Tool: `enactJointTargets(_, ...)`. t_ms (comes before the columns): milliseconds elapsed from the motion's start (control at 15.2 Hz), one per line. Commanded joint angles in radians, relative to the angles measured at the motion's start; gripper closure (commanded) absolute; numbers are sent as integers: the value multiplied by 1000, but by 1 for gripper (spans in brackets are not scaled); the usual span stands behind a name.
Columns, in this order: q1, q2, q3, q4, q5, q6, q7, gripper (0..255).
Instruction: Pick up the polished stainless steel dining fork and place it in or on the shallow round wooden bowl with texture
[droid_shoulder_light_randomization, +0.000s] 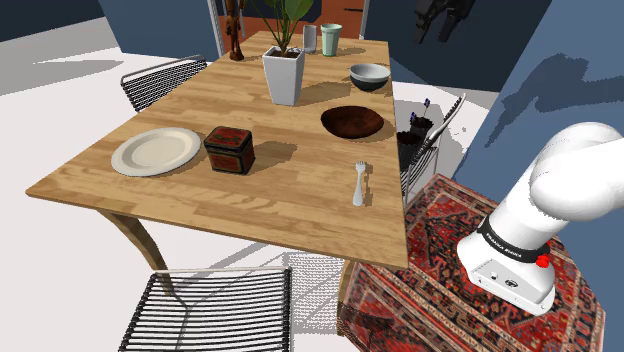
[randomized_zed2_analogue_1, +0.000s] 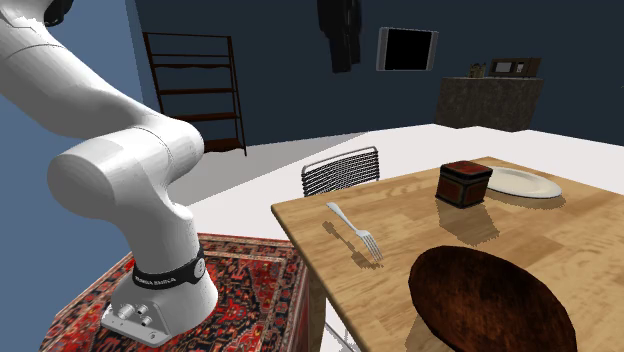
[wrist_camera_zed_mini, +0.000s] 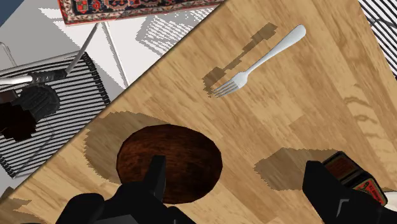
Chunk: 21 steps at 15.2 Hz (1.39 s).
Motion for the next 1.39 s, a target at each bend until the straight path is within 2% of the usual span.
enactJointTargets(0,0,0,0,0,0,0,0,0)
enactJointTargets(660,-53,54,175,-242,116,205,359,0)
enactJointTargets(1320,-80,272,363,-368,260,470,709,0)
